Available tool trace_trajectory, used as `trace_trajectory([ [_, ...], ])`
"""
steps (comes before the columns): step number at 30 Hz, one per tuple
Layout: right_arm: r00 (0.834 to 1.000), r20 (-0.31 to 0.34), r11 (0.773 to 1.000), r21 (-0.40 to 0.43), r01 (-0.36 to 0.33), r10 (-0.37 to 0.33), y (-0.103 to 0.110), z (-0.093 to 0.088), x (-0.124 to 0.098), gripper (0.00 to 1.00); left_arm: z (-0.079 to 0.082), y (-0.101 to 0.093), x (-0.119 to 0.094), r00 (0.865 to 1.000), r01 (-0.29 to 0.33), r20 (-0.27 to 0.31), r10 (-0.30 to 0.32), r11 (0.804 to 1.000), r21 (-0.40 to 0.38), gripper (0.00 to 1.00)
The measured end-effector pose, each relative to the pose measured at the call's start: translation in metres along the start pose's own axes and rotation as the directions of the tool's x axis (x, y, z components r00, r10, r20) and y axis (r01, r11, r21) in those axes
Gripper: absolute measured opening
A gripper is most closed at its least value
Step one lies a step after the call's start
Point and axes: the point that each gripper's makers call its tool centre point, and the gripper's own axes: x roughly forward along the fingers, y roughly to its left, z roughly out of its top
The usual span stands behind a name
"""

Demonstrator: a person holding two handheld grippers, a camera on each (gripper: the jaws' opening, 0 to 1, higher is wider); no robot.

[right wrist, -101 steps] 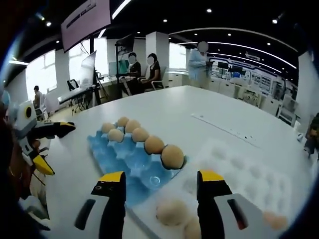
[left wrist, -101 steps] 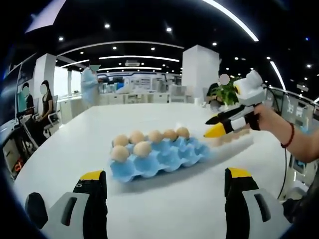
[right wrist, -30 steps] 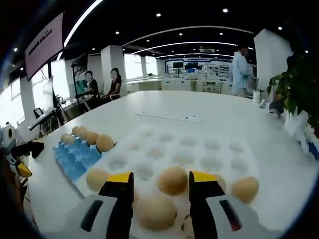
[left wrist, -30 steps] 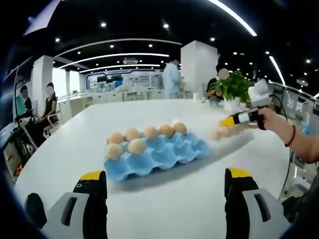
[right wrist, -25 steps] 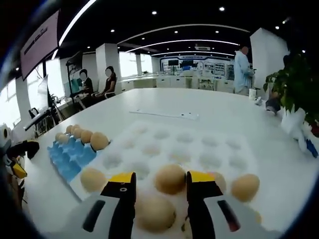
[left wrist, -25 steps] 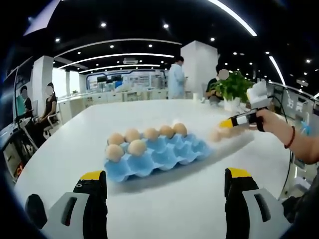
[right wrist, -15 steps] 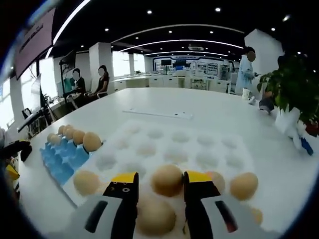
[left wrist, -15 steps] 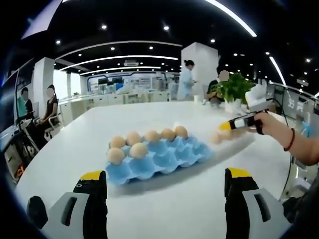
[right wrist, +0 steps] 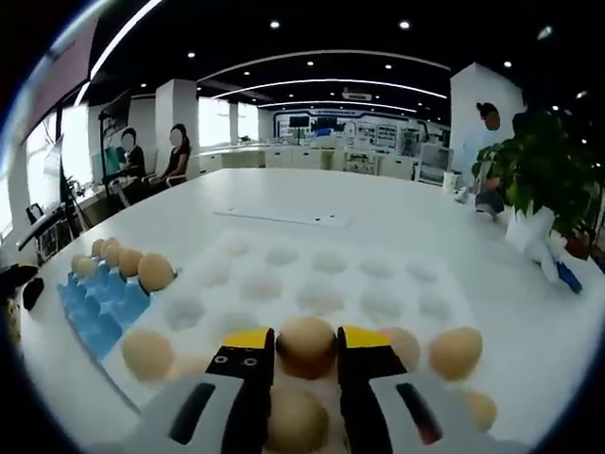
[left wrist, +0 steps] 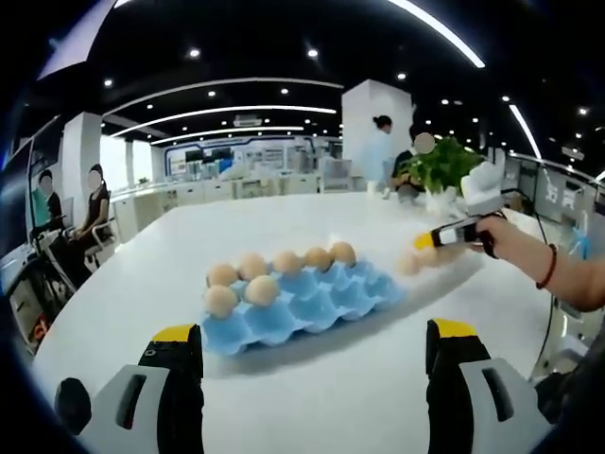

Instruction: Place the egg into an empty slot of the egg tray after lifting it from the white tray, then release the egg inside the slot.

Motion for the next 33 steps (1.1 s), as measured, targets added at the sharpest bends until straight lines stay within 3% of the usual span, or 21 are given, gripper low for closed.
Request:
trace_trajectory([
  [9, 0.998, -0.058, 1.0, -0.005, 0.019, -0.019, 0.0, 0.003, 0.009, 0.27, 0.005, 0.002, -0.001, 1.0, -0.008, 0.0, 0.008, 1.0, 0.014, 1.0],
  [15, 0.997, -0.063, 0.999, -0.017, 0.032, -0.033, 0.003, 0.001, 0.008, 0.27, 0.006, 0.002, -0.001, 1.0, -0.01, 0.006, 0.01, 1.0, 0.015, 1.0],
  [25, 0.999, -0.043, 1.0, 0.007, 0.014, -0.013, 0.005, 0.003, 0.002, 0.26, 0.0, 0.004, -0.002, 1.0, -0.015, 0.005, 0.015, 1.0, 0.001, 1.0],
  [28, 1.0, 0.017, 1.0, -0.027, 0.009, -0.008, 0.007, 0.014, -0.007, 0.26, 0.0, 0.005, -0.001, 1.0, -0.018, 0.001, 0.018, 1.0, -0.001, 1.0],
  [33, 0.999, 0.039, 1.0, -0.01, -0.029, 0.029, 0.011, 0.019, -0.013, 0.26, 0.008, 0.009, -0.003, 0.999, -0.033, 0.02, 0.033, 0.999, 0.005, 1.0],
])
